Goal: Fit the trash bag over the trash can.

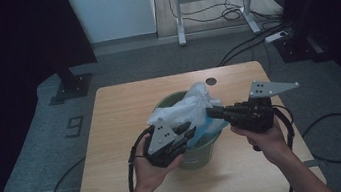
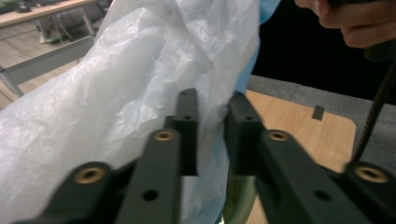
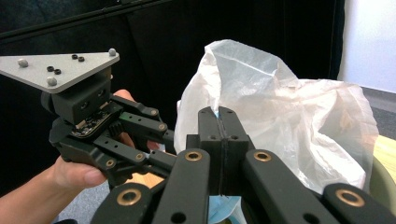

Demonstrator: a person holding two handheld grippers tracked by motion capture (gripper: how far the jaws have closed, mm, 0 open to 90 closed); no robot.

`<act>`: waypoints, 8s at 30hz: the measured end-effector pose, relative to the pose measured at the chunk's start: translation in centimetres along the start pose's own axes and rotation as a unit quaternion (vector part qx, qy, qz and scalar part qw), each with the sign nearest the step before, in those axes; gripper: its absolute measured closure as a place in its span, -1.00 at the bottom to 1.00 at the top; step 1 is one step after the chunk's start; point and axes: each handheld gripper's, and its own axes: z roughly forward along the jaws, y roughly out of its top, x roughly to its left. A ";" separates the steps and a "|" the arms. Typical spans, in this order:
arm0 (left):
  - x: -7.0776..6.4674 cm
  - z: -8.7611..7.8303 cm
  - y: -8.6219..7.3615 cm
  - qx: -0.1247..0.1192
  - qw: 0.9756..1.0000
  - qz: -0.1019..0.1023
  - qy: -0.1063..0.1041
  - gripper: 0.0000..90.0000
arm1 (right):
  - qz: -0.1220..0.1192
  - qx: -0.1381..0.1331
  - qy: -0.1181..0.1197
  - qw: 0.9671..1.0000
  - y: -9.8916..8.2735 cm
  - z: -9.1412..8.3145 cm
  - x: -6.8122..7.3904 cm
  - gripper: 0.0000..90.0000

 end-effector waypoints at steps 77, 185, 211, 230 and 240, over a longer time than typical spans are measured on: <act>6.6 -6.3 -1.6 -0.056 0.992 -0.112 -0.034 1.00 | -0.023 0.008 -0.107 0.994 -1.5 -3.4 -4.1 0.98; 5.8 -5.4 -1.5 -0.087 0.972 -0.199 -0.094 1.00 | 0.037 -0.003 -0.047 0.998 -5.9 0.6 -0.8 -0.14; 7.0 -8.0 -1.9 -0.037 0.983 -0.165 -0.067 1.00 | -0.052 0.043 -0.068 0.995 -3.1 -1.6 -0.9 0.98; 10.5 -4.5 -2.3 0.007 0.977 -0.196 -0.088 0.86 | -0.030 0.036 -0.118 0.992 0.9 -0.5 -4.4 0.97; 11.4 -2.5 -4.5 0.038 0.972 -0.217 -0.075 0.90 | 0.031 0.050 -0.156 0.986 -2.7 2.4 -7.8 0.05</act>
